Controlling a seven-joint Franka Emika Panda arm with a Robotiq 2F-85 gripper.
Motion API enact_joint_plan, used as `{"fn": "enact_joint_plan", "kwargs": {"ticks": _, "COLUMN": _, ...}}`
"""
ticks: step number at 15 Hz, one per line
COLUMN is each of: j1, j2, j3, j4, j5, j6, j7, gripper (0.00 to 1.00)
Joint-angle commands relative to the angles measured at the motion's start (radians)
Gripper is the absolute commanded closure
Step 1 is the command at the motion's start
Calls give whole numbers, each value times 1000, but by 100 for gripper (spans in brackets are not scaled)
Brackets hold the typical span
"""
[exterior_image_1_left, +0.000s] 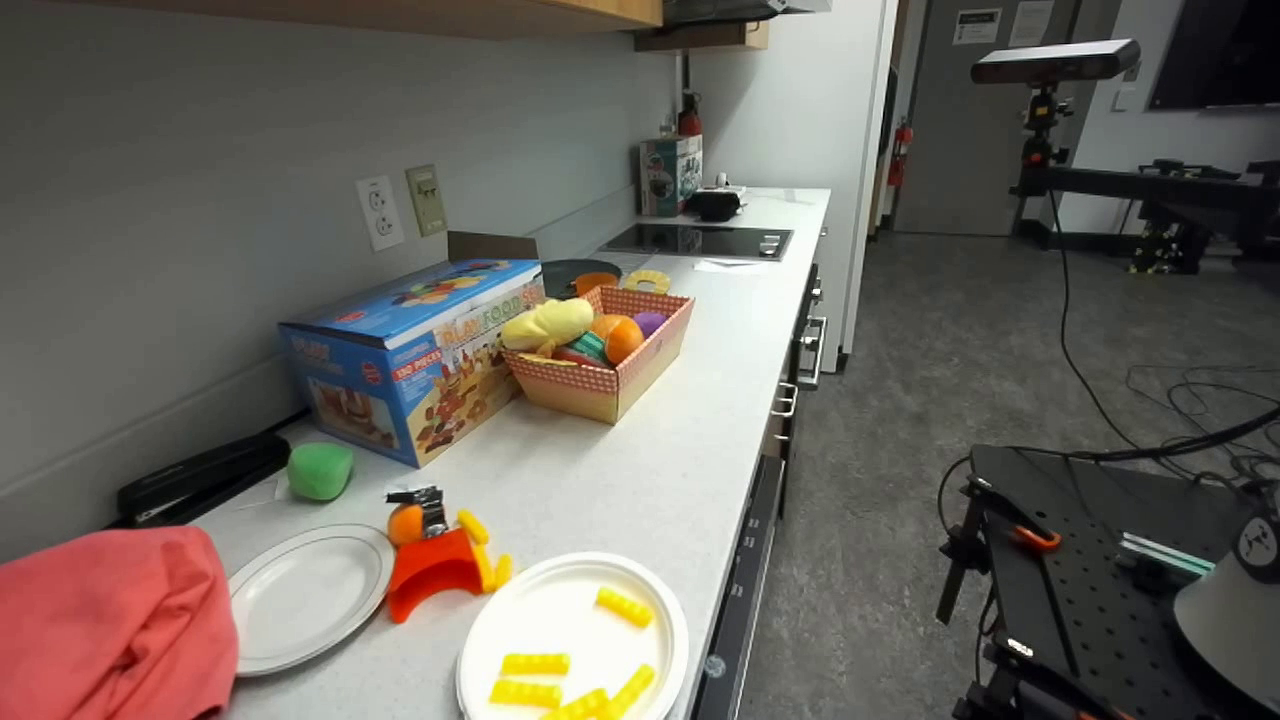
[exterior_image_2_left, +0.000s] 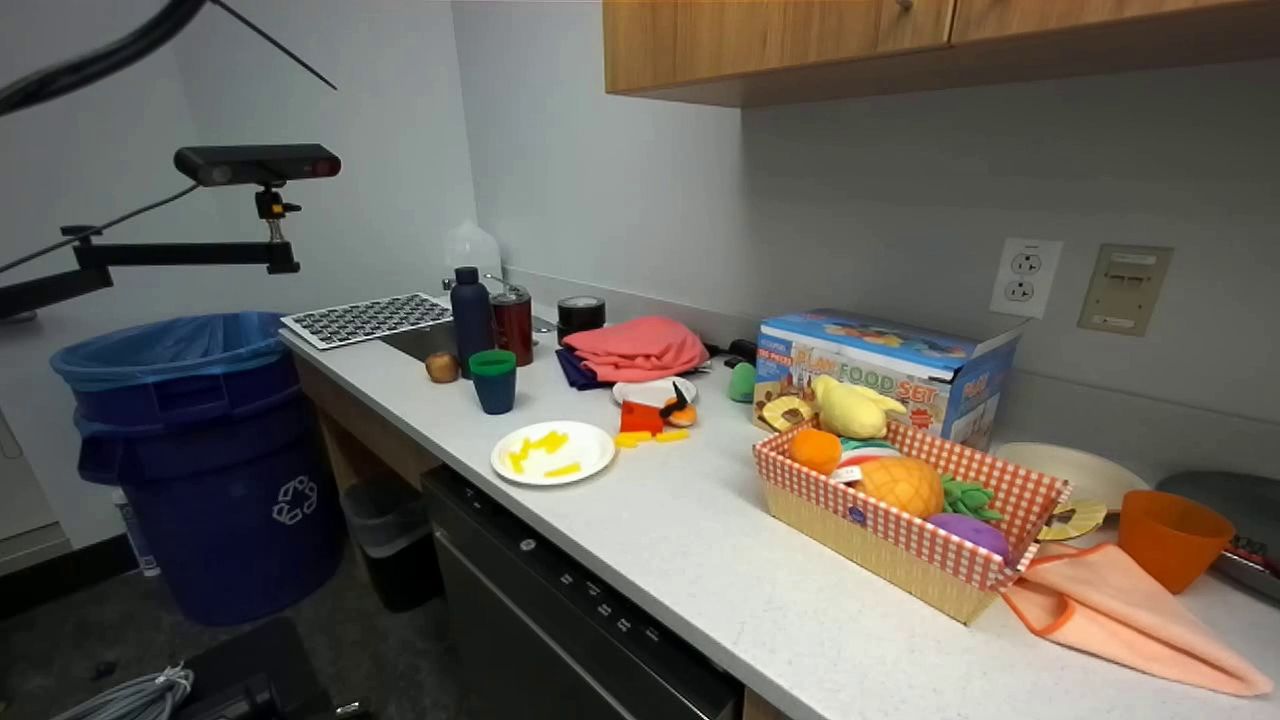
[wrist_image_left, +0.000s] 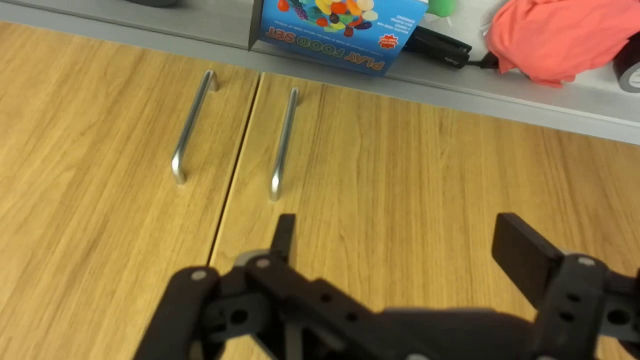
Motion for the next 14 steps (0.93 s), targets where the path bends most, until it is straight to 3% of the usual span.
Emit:
{"fn": "enact_joint_plan", "kwargs": {"ticks": 1, "j1": 19, "j2": -65, "j3": 44, "j4": -60, "j5": -62, "j6": -15, "j7": 101, "gripper": 0}}
{"fn": "enact_joint_plan", "kwargs": {"ticks": 3, "j1": 19, "j2": -78, "j3": 67, "j4": -73, "j5": -71, "j6": -28, "j7": 139, "gripper": 0}}
{"fn": "enact_joint_plan", "kwargs": {"ticks": 5, "j1": -15, "j2": -172, "j3": 17, "j4": -255, "j5": -6, "j6": 16, "j7": 61, "gripper": 0}}
{"fn": "enact_joint_plan", "kwargs": {"ticks": 6, "j1": 6, "j2": -76, "j3": 48, "j4": -96, "j5": -39, "j6": -14, "j7": 102, "gripper": 0}}
{"fn": "enact_joint_plan", "kwargs": {"ticks": 9, "j1": -9, "j2": -128, "j3": 13, "j4": -200, "j5": -29, "j6": -8, "j7": 81, "gripper": 0}}
{"fn": "enact_joint_plan", "kwargs": {"ticks": 14, "j1": -10, "j2": -150, "j3": 15, "j4": -227, "j5": -26, "j6": -7, "j7": 79, "gripper": 0}}
